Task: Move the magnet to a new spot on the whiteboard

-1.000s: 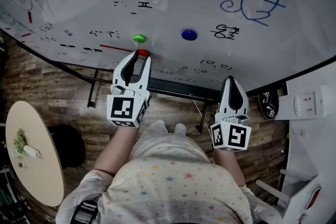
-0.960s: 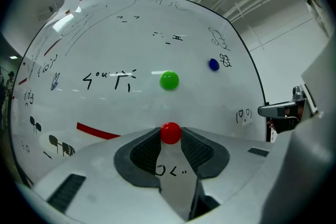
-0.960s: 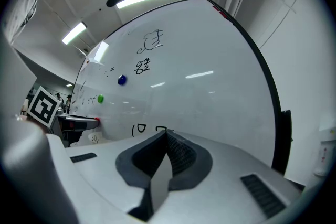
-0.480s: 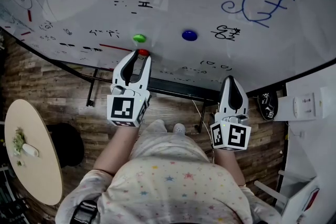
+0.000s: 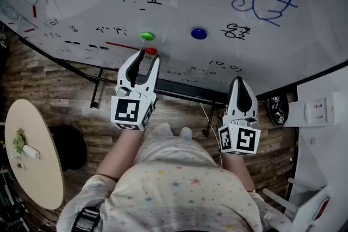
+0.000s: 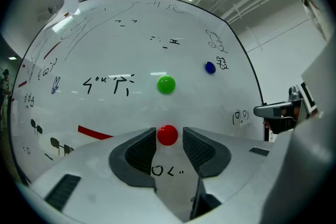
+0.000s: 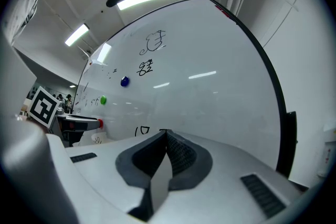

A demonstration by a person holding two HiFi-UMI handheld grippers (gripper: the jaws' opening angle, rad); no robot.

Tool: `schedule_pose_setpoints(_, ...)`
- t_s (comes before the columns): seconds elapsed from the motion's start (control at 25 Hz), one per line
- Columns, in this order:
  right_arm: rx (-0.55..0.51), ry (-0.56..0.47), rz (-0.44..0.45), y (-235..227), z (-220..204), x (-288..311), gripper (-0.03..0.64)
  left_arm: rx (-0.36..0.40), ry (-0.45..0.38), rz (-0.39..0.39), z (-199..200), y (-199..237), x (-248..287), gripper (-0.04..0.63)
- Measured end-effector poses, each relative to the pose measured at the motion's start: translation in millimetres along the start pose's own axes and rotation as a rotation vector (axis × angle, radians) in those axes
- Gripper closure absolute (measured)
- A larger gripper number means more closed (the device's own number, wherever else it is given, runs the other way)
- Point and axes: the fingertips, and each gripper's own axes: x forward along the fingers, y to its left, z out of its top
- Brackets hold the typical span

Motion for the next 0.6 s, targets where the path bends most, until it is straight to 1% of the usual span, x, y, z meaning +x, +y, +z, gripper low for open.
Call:
schedule_pose_setpoints(0.48, -0.001, -0.009, 0.019, 5.3, 4.1, -5.2, 0.617, 0.006, -0.019, 0.013, 10.2, -0.5, -15.7, 0.454)
schedule_pose_setpoints(0.6, 0.001, -0.007, 0.020, 7.0, 5.1, -6.7, 0.617, 0.007, -0.027, 0.020, 12.5, 0.1, -21.1, 0.468)
